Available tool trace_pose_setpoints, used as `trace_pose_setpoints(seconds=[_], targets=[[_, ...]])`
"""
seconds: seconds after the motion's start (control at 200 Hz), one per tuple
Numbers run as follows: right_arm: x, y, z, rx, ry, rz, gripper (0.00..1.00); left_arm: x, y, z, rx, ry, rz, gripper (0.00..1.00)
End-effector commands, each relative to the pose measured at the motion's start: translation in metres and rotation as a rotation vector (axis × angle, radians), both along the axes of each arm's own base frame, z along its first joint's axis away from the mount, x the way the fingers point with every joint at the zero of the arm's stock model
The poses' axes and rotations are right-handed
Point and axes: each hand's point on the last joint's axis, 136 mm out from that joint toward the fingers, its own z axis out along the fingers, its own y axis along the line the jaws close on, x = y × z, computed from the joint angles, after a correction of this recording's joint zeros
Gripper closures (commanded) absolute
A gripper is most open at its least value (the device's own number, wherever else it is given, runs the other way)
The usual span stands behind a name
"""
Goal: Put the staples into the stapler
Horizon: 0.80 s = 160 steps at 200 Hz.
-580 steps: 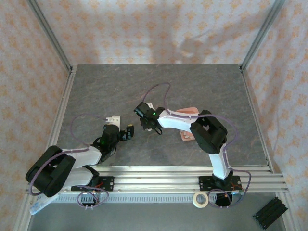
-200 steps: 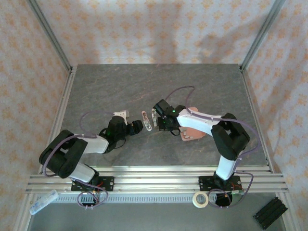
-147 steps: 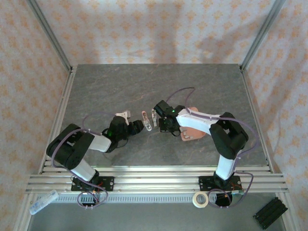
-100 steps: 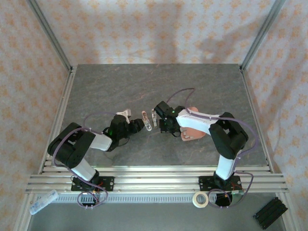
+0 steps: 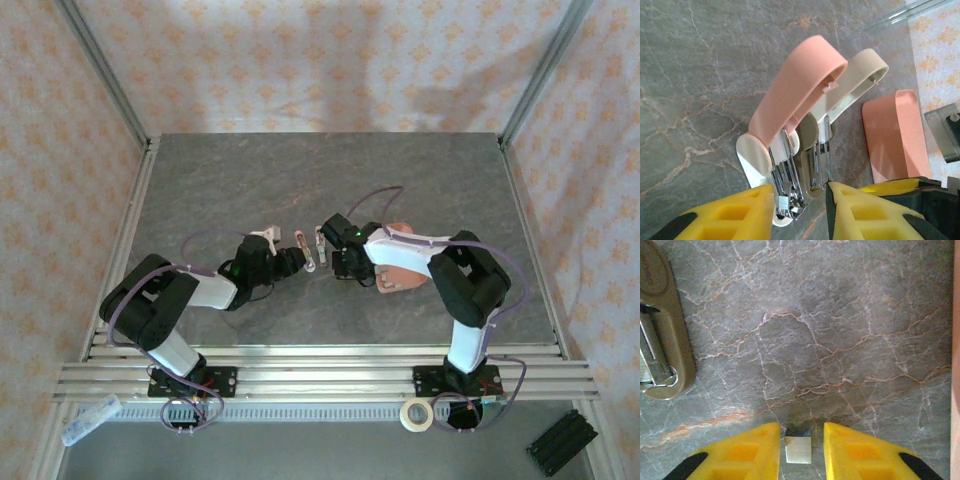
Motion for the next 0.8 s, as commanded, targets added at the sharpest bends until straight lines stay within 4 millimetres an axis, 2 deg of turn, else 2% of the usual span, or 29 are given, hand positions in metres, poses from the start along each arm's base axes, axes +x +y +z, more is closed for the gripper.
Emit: trace_pose_setpoints(seconds=[0.0, 0.185, 0.796], targets=[[0.005, -0.006, 0.012, -0.008, -0.044, -0.008, 0.71, -0.003, -0.008, -0.003, -0.004, 0.037, -0.022, 0.67], [0.008, -0.008, 0.023, 0.003, -0.081, -0.014, 0.71, -0.002, -0.011, -0.004, -0.010, 0.054, -0.028, 0.69], [0.006, -0.008, 0.024, 0.019, -0.086, -0.013, 0.73, 0.002, -0.016, -0.012, -0.022, 0.089, -0.028, 0.76]])
